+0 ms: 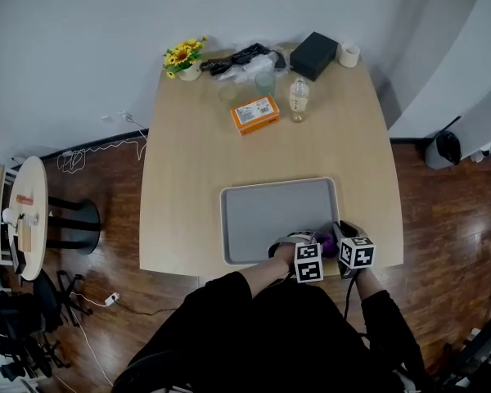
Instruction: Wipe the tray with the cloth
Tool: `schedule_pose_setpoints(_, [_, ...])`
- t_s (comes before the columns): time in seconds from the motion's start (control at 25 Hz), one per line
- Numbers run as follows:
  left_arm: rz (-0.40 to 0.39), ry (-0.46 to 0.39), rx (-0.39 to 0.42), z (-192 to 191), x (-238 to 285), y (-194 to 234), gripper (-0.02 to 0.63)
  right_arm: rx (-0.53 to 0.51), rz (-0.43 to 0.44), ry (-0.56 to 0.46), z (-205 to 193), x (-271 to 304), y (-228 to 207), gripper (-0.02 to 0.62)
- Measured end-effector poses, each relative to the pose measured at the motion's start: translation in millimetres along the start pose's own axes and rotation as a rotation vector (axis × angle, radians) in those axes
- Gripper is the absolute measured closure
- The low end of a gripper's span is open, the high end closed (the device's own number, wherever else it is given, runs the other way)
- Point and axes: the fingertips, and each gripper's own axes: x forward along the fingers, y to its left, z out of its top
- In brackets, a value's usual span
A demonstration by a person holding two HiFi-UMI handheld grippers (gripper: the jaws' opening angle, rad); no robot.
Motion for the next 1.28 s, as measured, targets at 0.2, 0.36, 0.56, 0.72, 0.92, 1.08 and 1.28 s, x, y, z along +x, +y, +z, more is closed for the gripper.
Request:
schedule_pose_setpoints(0.2, [0.131, 0.012, -0.095, -24, -20, 53, 0.515, 0.001, 0.019, 0.003, -2, -1, -3, 0.522])
schedule_pose_setpoints(0.36, [0.284, 0.000, -0.316, -71, -69, 114, 0.515, -0.016, 0.022, 0.020, -4, 1, -4, 0.519])
schedule_pose_setpoints(0.56, [0.392, -0.238, -0.606, -86, -153, 117, 0.515, -0.063, -0.028, 0.023, 15, -12, -3, 0.544])
schedule_pose_setpoints(0.72, [0.519, -0.428, -0.782, -94, -224, 102, 0.515, -0.100, -0.055, -0.139, 74, -49, 16, 0.566])
schedule_pose_setpoints(0.92, [0.735, -0.615, -0.904, -114, -303, 90, 0.515, -0.162, 0.034, -0.419, 159, -105, 81, 0.595])
schedule_pose_setpoints(1.08, [0.905, -0.596, -1.002, -177, -337, 85, 0.515, -0.192, 0.075, -0.586, 207, -146, 122, 0.595])
schedule_pose_setpoints(1.28, [1.038, -0.356, -1.247, -332, -313, 75, 0.515, -0.187, 0.099, -0.657, 228, -175, 142, 0.595])
